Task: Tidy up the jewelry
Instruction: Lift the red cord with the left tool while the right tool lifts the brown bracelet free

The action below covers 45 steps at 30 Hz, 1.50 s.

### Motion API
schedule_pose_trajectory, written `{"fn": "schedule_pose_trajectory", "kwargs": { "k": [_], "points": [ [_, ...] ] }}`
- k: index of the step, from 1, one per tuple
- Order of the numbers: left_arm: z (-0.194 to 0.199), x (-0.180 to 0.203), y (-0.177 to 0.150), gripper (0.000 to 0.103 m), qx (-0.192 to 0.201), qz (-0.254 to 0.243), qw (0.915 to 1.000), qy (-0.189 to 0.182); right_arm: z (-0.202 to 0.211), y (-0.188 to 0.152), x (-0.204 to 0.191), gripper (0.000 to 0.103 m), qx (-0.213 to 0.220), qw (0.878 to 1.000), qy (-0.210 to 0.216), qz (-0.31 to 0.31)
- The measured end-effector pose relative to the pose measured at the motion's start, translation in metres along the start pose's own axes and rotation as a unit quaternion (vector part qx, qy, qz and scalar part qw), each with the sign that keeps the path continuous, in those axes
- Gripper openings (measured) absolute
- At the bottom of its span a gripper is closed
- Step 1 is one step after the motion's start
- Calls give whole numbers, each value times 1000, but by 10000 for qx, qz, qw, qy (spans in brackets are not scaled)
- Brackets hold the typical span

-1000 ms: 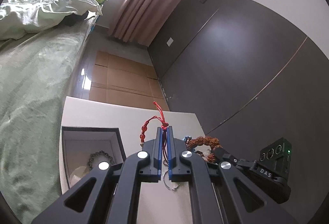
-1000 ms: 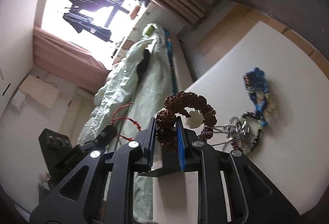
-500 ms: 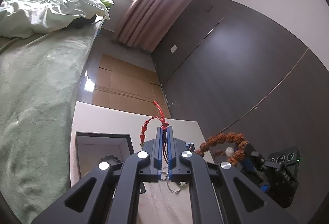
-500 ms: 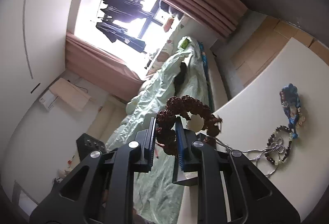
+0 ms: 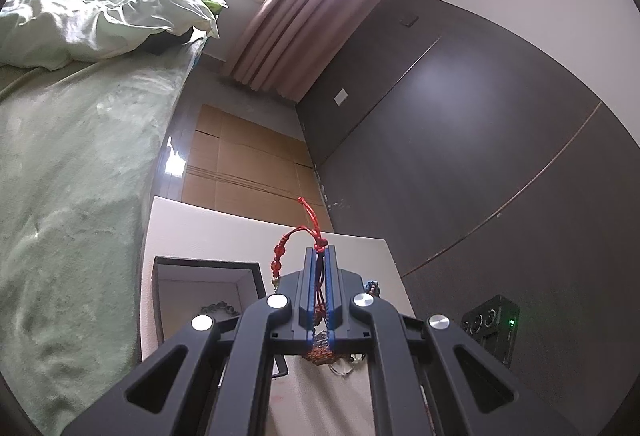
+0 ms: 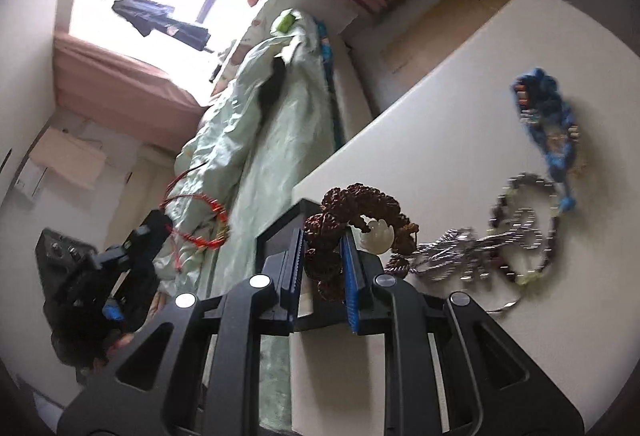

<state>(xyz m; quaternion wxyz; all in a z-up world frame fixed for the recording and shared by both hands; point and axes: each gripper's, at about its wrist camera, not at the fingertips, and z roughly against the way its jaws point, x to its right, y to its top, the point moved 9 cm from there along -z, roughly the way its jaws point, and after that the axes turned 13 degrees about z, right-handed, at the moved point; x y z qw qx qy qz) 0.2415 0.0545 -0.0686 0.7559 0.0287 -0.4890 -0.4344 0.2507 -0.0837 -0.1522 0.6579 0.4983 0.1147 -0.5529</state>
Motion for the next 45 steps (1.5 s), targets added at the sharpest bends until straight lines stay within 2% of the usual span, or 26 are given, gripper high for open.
{"fn": "schedule_pose_trajectory", "kwargs": {
  "k": [5,9,15,22,26,34,39,45],
  "points": [
    [3,-4,3,2,28,52,10000,-7,4,2,-32,19,117,9984,523,192],
    [9,-6,9,2,99,92,9999,-18,26,14,-62,19,471,9939,864,500],
    [19,-11,17,2,181,103,9998,5,61,31,-92,19,852,9879,1002,824],
    [33,-17,25,2,303,164,9994,-7,93,51,-130,19,1235,9773,1378,1035],
    [41,-19,28,2,359,183,9992,-30,123,64,-150,19,1560,9657,1770,1081],
    [45,-25,28,2,305,260,9992,6,144,88,-205,19,1670,9546,1920,1551],
    [48,-31,33,2,325,339,9989,-18,155,99,-233,19,1814,9414,2253,1733],
    [51,-37,37,2,343,440,9984,-41,130,101,-251,19,1556,9454,2204,1829]
  ]
}}
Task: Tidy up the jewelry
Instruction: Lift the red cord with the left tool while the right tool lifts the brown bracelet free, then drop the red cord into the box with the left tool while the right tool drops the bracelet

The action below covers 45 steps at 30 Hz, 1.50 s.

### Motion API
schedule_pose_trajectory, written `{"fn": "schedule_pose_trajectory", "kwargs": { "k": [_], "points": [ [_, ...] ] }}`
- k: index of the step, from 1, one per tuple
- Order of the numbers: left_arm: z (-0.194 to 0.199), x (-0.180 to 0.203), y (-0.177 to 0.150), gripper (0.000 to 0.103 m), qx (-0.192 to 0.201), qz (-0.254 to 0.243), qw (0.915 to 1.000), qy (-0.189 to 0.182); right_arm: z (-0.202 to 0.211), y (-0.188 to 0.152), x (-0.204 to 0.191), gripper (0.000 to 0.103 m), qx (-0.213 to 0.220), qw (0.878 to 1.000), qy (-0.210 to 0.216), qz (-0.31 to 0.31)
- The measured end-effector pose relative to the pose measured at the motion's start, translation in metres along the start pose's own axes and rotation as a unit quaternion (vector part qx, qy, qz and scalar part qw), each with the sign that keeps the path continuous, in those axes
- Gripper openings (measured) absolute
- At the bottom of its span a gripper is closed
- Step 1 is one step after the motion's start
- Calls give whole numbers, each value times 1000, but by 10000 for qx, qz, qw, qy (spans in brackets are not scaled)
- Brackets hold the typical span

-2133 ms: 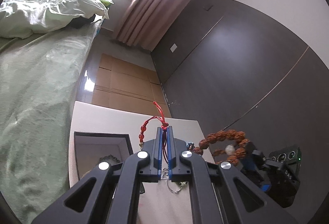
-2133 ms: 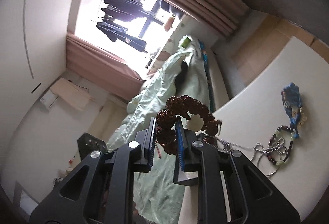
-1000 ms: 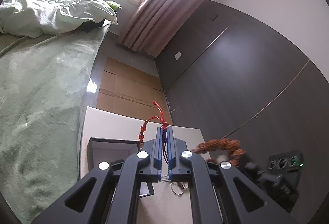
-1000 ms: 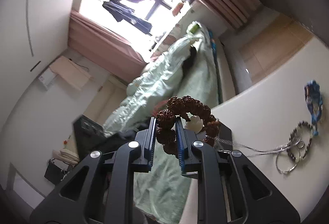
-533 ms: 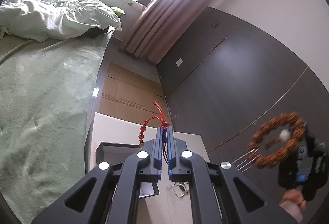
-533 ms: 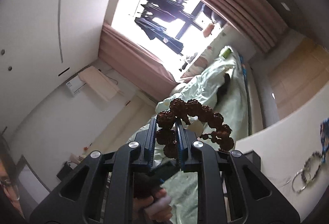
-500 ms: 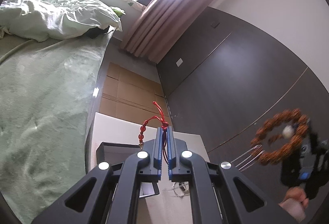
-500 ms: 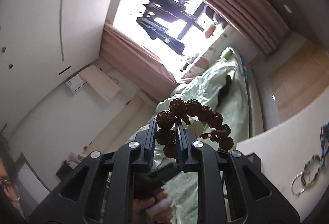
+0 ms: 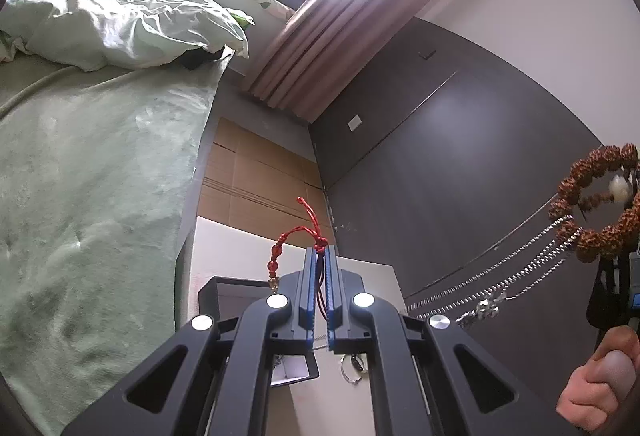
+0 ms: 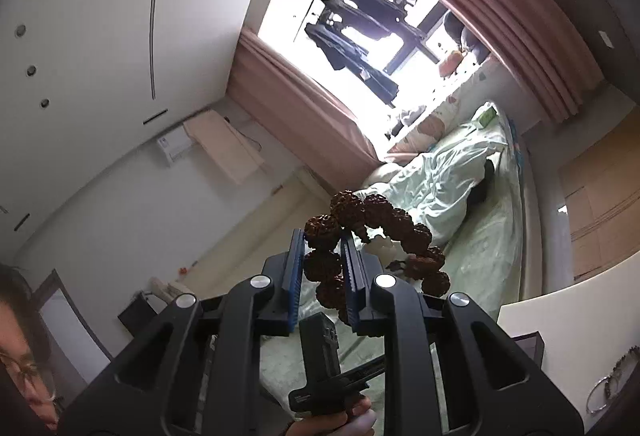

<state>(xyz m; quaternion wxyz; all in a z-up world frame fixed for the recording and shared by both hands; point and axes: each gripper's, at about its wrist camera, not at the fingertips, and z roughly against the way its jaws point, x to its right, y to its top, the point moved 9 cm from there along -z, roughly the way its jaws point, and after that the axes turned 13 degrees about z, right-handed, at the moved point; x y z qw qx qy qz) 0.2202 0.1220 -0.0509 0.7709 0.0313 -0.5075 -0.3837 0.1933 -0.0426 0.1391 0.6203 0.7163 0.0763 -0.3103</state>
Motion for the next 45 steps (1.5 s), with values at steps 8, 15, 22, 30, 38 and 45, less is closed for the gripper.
{"fn": "schedule_pose_trajectory", "kwargs": {
  "k": [8,15,22,30,38,45],
  "points": [
    [-3,-5,1,2,-52,64,10000,18,-20,-24,12,19,-253,9996,-91,-39],
    [-14,-14,-4,2,-148,29,9997,176,-34,-76,55,19,-568,9973,-279,-369],
    [-38,-26,-19,2,-408,34,9982,429,-53,-143,123,19,-1226,9836,-816,-1044],
    [-60,-37,-35,2,-730,45,9950,685,-63,-182,157,52,-1967,9642,-1178,-1330],
    [-78,-41,-53,3,-1088,2,9901,886,-19,-160,173,69,-1640,9623,-1685,-1365],
    [-77,-30,-60,64,-996,-41,9914,843,31,-146,188,68,-1416,9539,-2245,-1402]
  ]
}}
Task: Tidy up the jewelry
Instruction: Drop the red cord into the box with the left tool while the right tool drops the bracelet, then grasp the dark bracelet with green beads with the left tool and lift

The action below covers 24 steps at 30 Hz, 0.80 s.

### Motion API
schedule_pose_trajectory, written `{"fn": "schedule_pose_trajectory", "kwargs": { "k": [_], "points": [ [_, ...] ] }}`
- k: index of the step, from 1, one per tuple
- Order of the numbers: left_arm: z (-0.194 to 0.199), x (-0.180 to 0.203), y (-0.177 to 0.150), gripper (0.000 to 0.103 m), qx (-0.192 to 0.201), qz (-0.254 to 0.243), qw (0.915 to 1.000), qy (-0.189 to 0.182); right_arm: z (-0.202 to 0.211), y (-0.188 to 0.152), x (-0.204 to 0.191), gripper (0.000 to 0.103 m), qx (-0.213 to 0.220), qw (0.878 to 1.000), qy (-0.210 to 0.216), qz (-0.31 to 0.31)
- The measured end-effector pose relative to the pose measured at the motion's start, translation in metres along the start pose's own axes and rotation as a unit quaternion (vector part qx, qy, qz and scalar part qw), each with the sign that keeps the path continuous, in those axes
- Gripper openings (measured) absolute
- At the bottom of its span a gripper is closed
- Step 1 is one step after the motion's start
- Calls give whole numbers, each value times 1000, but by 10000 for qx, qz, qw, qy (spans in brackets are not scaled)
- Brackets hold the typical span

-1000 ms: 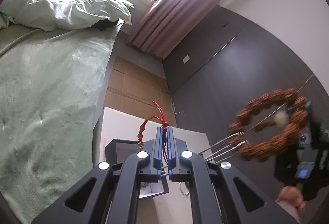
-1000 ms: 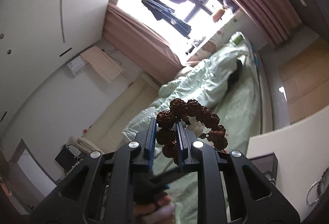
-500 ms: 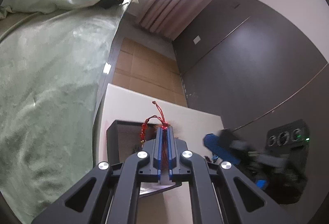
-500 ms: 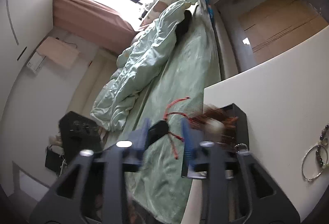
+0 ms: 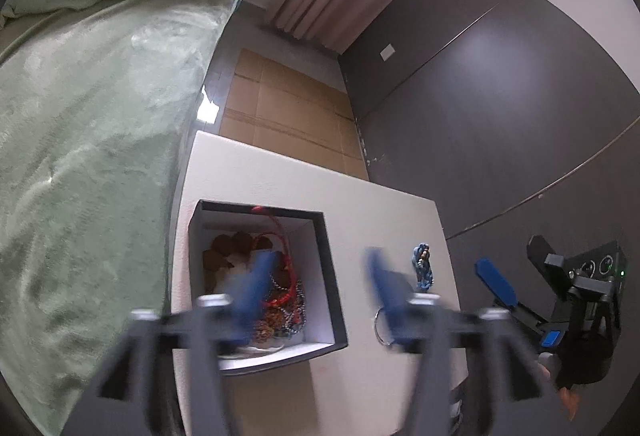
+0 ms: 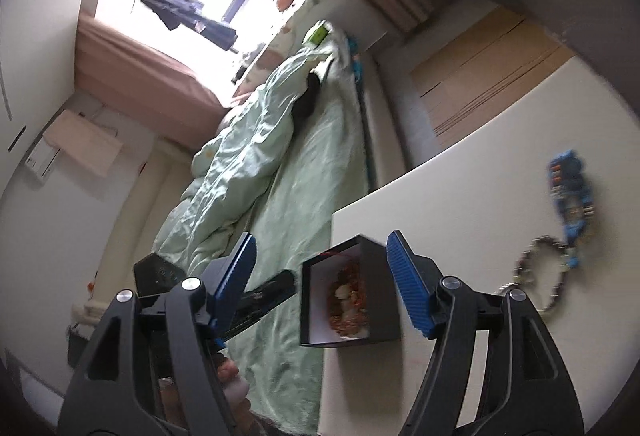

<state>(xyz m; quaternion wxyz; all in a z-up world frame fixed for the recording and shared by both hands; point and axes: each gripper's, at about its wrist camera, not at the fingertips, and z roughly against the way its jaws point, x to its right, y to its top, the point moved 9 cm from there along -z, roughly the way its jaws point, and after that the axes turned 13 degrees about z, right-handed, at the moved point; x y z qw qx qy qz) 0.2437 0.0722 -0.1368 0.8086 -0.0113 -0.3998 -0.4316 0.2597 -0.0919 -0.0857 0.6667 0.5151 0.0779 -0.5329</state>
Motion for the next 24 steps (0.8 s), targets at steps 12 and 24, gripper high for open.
{"fn": "schedule_pose_trajectory", "kwargs": {
  "k": [12,24],
  "points": [
    [-11,44,-25,63,-93,-423,9989,-200,56,-29,74,68,-13,9927,-1073,-548],
    [-75,91,-76,35,-599,-1078,9921,-214,69,-33,117,68,-217,9840,-1507,-921]
  ]
}}
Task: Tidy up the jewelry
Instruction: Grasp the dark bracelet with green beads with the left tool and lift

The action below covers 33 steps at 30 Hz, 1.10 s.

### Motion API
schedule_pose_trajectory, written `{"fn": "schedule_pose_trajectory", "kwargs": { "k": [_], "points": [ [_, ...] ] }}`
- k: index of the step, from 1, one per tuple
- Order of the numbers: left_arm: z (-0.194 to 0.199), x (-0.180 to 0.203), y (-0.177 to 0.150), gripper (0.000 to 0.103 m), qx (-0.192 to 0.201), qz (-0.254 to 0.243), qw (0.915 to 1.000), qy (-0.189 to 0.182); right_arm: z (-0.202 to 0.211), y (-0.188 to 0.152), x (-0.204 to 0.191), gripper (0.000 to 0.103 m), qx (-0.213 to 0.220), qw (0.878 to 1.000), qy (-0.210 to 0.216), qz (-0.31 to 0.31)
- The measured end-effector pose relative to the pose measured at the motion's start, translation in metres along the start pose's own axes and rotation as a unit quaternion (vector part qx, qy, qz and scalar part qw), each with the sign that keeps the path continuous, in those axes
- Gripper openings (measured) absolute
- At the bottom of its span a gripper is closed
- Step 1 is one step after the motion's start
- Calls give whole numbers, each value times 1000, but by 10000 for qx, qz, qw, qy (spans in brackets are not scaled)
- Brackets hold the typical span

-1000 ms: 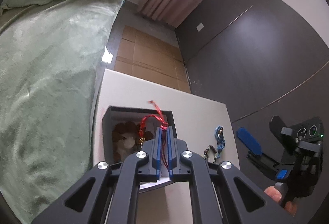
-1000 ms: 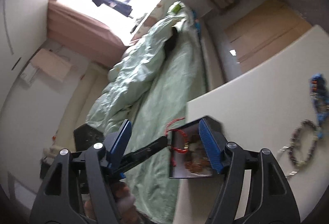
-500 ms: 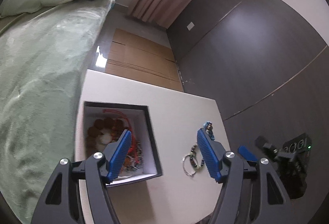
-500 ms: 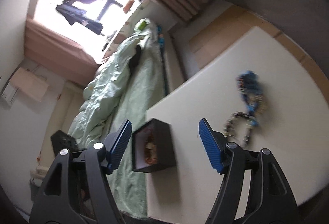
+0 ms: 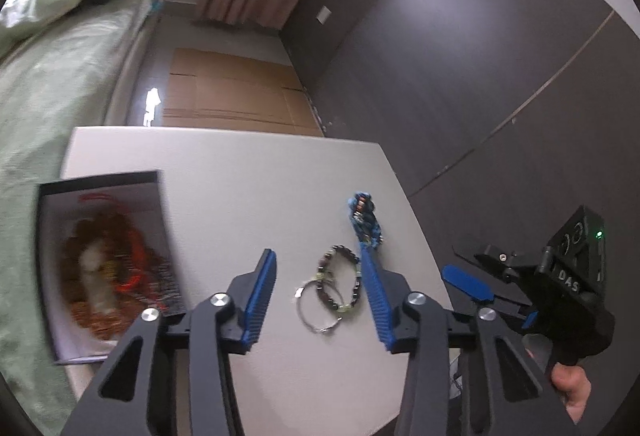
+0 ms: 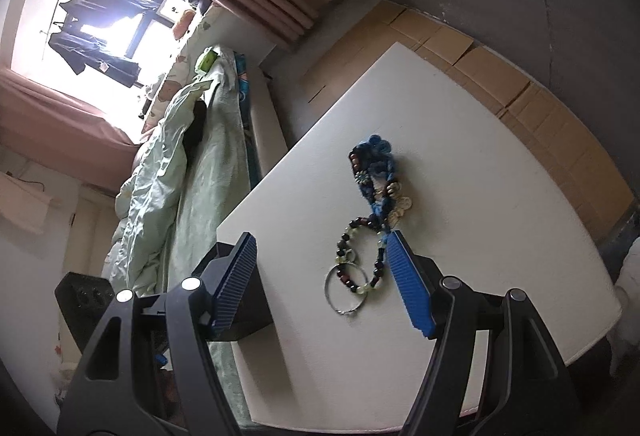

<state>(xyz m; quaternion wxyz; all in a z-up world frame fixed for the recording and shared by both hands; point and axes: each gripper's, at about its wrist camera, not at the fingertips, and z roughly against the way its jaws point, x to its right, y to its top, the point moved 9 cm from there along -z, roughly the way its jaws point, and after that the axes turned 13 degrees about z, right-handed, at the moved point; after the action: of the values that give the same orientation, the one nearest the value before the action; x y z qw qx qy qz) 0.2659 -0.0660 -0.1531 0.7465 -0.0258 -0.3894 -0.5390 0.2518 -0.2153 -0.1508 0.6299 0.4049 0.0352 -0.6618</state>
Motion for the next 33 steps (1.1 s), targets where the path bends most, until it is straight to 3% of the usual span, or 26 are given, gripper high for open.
{"fn": "schedule_pose_trajectory", "kwargs": {
  "k": [11,16,22,27,33],
  "points": [
    [-82,14,-20,18,-335,-407,9975,469,-14,9,19,61,-136,9996,-222,-86],
    [-107,10,-26,17,-432,-582,9949,701,-14,16,27,61,-131,9995,-181,-216],
    [-126,9,-31,10,-470,-882,9901,985,-13,24,27,61,-101,9995,-164,-255],
    [-134,14,-38,8,-504,-1451,9764,1517,-21,24,21,61,-203,9995,-153,-174],
    [-130,9,-41,7,-671,-1394,9784,1370,-32,14,13,61,-439,9988,-200,20]
  ]
}}
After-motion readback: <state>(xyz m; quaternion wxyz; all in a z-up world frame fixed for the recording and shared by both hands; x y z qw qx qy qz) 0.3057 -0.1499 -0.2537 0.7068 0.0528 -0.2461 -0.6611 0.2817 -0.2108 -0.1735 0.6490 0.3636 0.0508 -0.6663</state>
